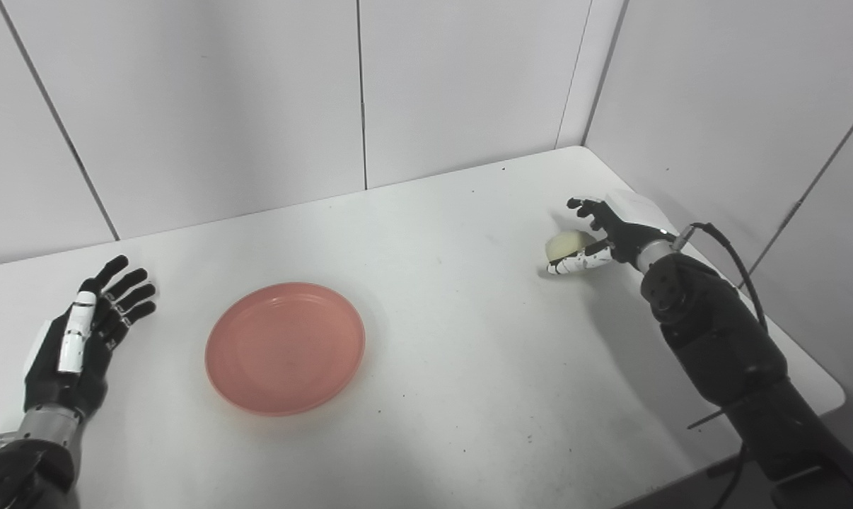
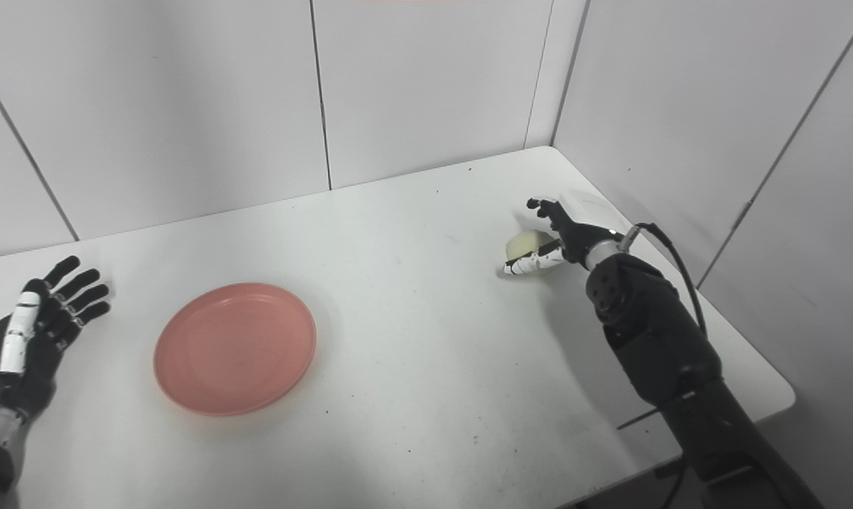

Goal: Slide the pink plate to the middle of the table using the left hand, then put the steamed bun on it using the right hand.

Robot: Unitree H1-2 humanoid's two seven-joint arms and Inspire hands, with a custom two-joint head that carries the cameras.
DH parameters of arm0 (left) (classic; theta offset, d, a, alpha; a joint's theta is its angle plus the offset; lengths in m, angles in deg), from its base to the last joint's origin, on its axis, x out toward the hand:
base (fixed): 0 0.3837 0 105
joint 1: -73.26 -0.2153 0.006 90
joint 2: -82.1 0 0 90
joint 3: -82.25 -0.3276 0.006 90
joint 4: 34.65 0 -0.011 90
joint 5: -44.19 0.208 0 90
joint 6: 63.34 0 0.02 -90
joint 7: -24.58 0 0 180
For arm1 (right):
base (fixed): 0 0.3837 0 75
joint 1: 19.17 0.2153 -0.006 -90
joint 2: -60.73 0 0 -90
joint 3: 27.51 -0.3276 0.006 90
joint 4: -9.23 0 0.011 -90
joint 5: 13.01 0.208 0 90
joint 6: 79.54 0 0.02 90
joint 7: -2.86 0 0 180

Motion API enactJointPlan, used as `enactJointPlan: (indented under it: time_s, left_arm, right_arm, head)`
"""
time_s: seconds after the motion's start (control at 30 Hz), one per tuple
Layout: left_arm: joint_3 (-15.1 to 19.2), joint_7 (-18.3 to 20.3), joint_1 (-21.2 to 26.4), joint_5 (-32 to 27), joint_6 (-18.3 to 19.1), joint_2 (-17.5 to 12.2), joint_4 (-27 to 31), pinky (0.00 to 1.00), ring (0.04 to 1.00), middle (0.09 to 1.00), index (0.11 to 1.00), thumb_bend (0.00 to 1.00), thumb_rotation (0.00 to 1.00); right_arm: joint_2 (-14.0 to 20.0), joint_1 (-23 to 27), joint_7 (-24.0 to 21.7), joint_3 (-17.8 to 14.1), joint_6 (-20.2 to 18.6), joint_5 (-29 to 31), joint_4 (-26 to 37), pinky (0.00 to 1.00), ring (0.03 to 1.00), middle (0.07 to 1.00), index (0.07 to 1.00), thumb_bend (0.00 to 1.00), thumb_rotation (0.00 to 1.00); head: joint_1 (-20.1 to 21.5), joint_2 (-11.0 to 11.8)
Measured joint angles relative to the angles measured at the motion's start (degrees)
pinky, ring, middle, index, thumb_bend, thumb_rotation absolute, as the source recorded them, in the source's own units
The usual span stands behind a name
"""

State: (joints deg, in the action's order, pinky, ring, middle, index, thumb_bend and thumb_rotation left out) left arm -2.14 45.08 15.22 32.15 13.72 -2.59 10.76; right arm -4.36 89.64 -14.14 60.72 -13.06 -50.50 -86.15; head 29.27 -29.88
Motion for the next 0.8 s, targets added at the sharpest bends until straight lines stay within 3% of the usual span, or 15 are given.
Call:
enactJointPlan:
  time_s: [0.37,0.8]
  left_arm:
    - [-0.1,0.0,-0.8,0.0,0.5,-0.2,1.4,0.81,0.818,0.841,0.854,0.51,0.93]
    - [-0.3,0.1,-0.9,0.0,0.6,-0.3,1.7,0.81,0.822,0.844,0.856,0.53,0.91]
  right_arm:
    - [0.4,0.4,-0.2,1.2,-0.2,0.0,-2.1,0.66,0.795,0.852,0.840,1.00,0.38]
    - [1.3,2.9,-3.3,3.4,-2.7,-0.7,-3.4,0.65,0.784,0.854,0.834,0.95,0.27]
  head:
    - [0.0,-0.6]
    - [-0.4,-1.1]
